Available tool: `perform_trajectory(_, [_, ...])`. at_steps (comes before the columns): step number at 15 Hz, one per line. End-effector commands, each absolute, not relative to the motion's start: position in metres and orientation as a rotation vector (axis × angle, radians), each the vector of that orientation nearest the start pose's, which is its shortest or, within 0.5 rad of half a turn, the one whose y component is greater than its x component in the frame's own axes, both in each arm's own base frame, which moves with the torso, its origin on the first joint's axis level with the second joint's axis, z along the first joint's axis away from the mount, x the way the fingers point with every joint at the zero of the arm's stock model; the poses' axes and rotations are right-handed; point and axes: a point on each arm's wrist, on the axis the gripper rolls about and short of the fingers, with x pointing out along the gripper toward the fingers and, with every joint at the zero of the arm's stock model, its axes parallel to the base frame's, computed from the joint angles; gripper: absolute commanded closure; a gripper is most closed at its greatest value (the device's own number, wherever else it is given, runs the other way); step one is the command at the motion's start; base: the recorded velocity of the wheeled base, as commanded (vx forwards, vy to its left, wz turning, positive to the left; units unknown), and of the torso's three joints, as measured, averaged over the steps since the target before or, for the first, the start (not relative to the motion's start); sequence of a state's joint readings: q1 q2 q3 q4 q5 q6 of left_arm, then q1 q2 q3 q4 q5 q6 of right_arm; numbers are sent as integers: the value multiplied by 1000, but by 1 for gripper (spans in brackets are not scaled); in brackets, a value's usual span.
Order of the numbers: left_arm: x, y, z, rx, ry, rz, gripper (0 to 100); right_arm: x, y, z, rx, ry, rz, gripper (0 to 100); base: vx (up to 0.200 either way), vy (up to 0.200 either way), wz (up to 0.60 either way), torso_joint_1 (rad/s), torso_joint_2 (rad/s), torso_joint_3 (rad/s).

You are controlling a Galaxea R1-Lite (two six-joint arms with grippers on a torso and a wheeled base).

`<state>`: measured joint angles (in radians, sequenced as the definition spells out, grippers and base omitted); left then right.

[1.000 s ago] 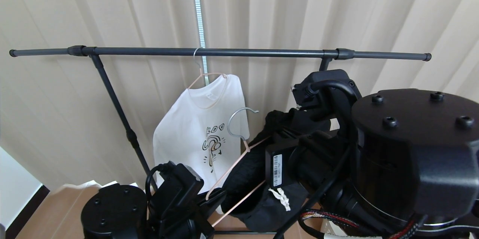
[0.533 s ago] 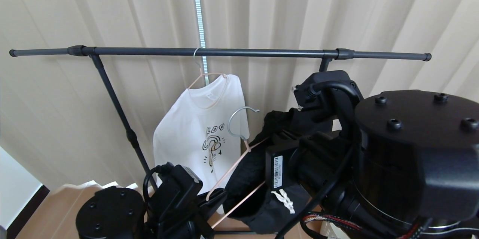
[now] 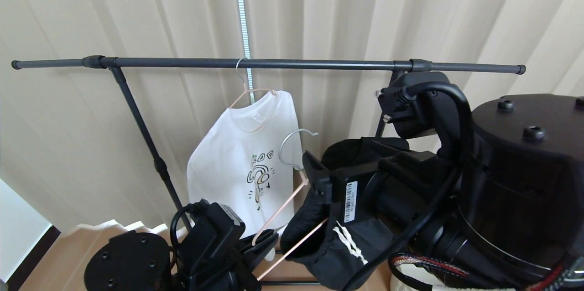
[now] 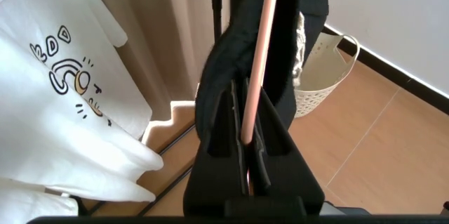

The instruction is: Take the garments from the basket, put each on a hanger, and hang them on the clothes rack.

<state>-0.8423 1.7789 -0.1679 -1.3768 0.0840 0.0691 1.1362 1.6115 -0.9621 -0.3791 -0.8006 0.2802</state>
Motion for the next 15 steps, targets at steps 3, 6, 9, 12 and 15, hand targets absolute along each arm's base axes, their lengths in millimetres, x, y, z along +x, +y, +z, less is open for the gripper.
perform_trajectory(3, [154, -170, 92, 172, 191, -760, 100, 136, 254, 227, 46, 201, 308, 0, 0, 0, 0, 0, 0, 0])
perform_trajectory(6, [153, -167, 90, 176, 201, -762, 100, 141, 244, 219, -2, 228, 334, 0, 0, 0, 0, 0, 0, 0])
perform_trajectory(9, [153, -166, 88, 178, 211, -765, 100, 138, 211, 224, -78, 228, 469, 0, 0, 0, 0, 0, 0, 0])
perform_trajectory(12, [149, -164, 86, 183, 222, -794, 100, 131, 147, 235, -224, 199, 719, 0, 0, 0, 0, 0, 0, 0])
perform_trajectory(15, [146, -161, 83, 191, 226, -802, 100, 148, 129, 243, -369, 275, 840, 0, 0, 0, 0, 0, 0, 0])
